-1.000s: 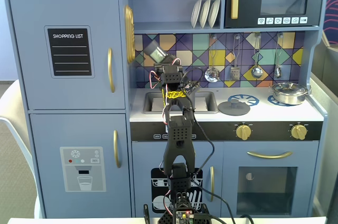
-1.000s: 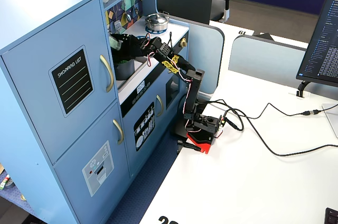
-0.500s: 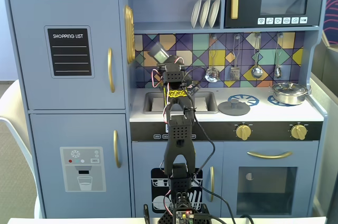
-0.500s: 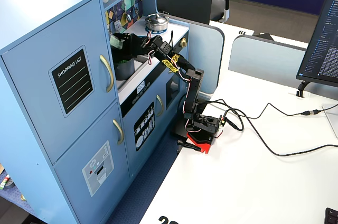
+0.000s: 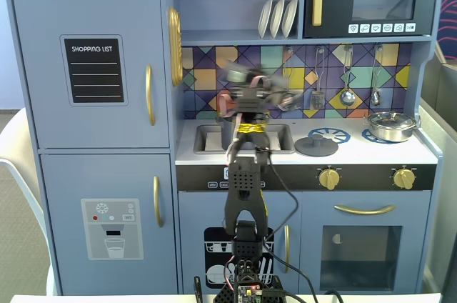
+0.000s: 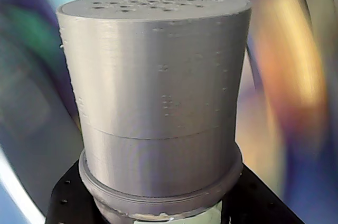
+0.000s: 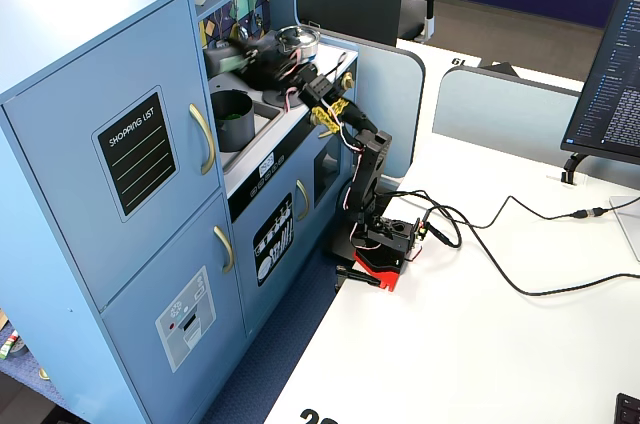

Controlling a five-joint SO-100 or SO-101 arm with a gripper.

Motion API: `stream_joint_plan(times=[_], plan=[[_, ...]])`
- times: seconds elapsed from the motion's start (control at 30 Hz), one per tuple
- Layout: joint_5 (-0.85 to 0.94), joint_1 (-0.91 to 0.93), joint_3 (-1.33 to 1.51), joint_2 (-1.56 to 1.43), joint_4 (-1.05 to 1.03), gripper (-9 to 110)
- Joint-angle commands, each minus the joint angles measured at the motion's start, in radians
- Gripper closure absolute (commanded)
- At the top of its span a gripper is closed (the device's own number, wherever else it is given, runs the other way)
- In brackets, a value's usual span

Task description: Put salt in the gray recipient

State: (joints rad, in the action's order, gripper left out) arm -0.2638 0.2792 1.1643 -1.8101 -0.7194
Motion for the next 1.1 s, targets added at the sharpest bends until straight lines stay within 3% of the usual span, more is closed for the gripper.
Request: stream_joint_plan(times=[0.0,0.2,0.37,0.7,1.07], plan=[[0.578,0.247,-0.138,0.005,0.104,101],[1.347,0.480,-0.137,0.046,0.216,101],[1.658,0.561,-0.017,0.046,0.285,101],[1.796,0.606,0.273,0.077,0.609,101],[1.758,0.629,0.308,0.167,0.715,101]])
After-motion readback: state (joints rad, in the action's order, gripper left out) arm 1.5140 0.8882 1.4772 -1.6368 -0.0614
